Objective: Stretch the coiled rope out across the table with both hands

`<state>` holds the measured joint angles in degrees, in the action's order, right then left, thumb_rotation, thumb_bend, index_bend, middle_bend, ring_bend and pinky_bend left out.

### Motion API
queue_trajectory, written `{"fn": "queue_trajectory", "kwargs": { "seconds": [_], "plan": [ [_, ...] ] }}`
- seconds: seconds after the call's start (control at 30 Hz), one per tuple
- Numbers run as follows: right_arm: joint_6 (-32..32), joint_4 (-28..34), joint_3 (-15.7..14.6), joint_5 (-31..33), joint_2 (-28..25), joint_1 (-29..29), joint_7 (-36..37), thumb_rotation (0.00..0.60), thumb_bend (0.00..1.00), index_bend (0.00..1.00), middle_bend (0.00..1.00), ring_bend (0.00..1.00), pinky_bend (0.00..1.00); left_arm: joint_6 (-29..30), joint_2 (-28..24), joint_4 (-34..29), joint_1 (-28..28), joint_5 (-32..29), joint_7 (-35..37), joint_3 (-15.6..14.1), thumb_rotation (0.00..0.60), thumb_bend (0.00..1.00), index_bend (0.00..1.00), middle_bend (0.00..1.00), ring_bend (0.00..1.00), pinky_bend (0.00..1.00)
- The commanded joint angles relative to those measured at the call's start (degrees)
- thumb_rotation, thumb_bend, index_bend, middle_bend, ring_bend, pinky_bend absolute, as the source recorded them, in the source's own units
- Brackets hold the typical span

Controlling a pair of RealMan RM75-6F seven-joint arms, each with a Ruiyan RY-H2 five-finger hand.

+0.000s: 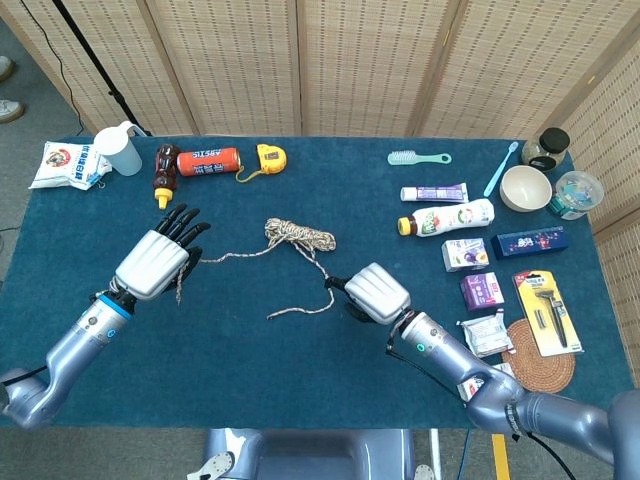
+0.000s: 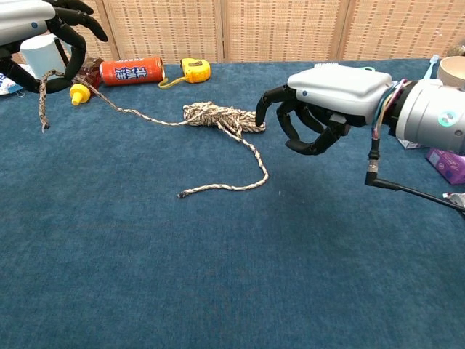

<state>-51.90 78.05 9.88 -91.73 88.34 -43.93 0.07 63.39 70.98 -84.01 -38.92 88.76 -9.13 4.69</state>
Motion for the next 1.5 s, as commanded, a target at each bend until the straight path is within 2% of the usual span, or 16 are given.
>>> {"fn": "queue_trajectory", "kwargs": {
  "seconds": [0.03, 0.1, 0.23, 0.33, 0.43, 0.5, 0.6, 0.7, 0.73, 0.8, 0.87, 1.07, 1.5],
  "plan": [
    [0.4, -0.5, 0.3, 1.6, 1.4, -0.7, -2.1, 0.6, 0.45, 0.27, 0.49, 0.64, 0.68, -0.3, 0.1, 0.3, -0.2, -0.3, -0.3, 0.2, 0.6, 0.46, 0.75, 0.2, 0.0, 0.0],
    [0.5, -0.8, 0.3, 2.2, 1.9, -1.0, -2.9, 0.6, 0.45, 0.27, 0.48, 0.64, 0.67, -0.4, 0.1, 0.6, -0.3, -0.4, -0.5, 0.4, 0.6, 0.46, 0.75, 0.2, 0.0, 0.0],
    [1.9, -2.0, 0.1, 3.6, 3.3, -2.0, -5.4, 0.6, 0.45, 0.28, 0.54, 0.7, 0.69, -0.7, 0.3, 1.0, -0.5, -0.8, -0.9, 0.6, 0.6, 0.46, 0.75, 0.2, 0.0, 0.0],
    [2.6, -3.1, 0.0, 4.6, 4.3, -2.7, -7.6, 0.6, 0.45, 0.28, 0.54, 0.69, 0.67, -0.9, 0.5, 1.3, -0.7, -1.0, -1.1, 0.8, 0.6, 0.46, 0.75, 0.2, 0.0, 0.0],
    [2.9, -4.5, 0.3, 6.3, 5.7, -3.2, -9.6, 0.6, 0.44, 0.26, 0.48, 0.61, 0.53, -1.0, 0.7, 1.4, -0.9, -1.2, -1.2, 1.0, 0.6, 0.46, 0.75, 0.2, 0.0, 0.0],
    [2.8, -4.7, 0.4, 7.1, 6.2, -3.3, -10.4, 0.6, 0.44, 0.24, 0.4, 0.5, 0.37, -1.2, 0.8, 1.5, -1.0, -1.4, -1.2, 1.0, 0.6, 0.46, 0.75, 0.2, 0.0, 0.0],
    [2.6, -4.7, 0.4, 8.1, 6.7, -3.2, -11.5, 0.6, 0.44, 0.23, 0.27, 0.34, 0.2, -1.4, 0.8, 1.8, -1.1, -1.6, -1.2, 1.1, 0.6, 0.46, 0.75, 0.2, 0.0, 0.0],
    [2.5, -4.4, 0.3, 9.0, 6.9, -3.2, -12.2, 0.6, 0.44, 0.25, 0.16, 0.17, 0.03, -1.5, 0.8, 2.0, -1.1, -1.8, -1.0, 1.1, 0.6, 0.46, 0.76, 0.2, 0.0, 0.0],
    [2.5, -4.2, 0.3, 9.2, 7.0, -3.2, -12.4, 0.6, 0.44, 0.26, 0.13, 0.12, 0.01, -1.5, 0.8, 2.1, -1.1, -1.8, -1.0, 1.1, 0.6, 0.46, 0.76, 0.2, 0.0, 0.0],
    [2.5, -4.1, 0.3, 9.6, 7.0, -3.2, -13.0, 0.6, 0.44, 0.31, 0.07, 0.02, 0.0, -1.5, 0.8, 2.2, -1.1, -1.9, -1.0, 1.2, 0.6, 0.46, 0.76, 0.2, 0.0, 0.0],
    [2.7, -3.6, 0.1, 10.2, 7.2, -3.2, -13.5, 0.6, 0.44, 0.35, 0.04, 0.0, 0.0, -1.6, 0.8, 2.3, -1.1, -2.1, -0.8, 1.2, 0.6, 0.46, 0.76, 0.2, 0.0, 0.0],
    [3.6, -2.6, -0.2, 11.8, 7.5, -3.5, -14.9, 0.6, 0.44, 0.39, 0.04, 0.0, 0.0, -1.6, 1.0, 2.7, -1.2, -2.2, -0.6, 1.3, 0.6, 0.46, 0.77, 0.2, 0.0, 0.0],
    [3.7, -5.0, -0.3, 14.6, 10.7, -4.1, -17.2, 0.6, 0.44, 0.37, 0.05, 0.0, 0.0, -1.6, 1.0, 2.9, -1.2, -2.4, -0.2, 1.3, 0.6, 0.46, 0.77, 0.2, 0.0, 0.0]
  ]
}}
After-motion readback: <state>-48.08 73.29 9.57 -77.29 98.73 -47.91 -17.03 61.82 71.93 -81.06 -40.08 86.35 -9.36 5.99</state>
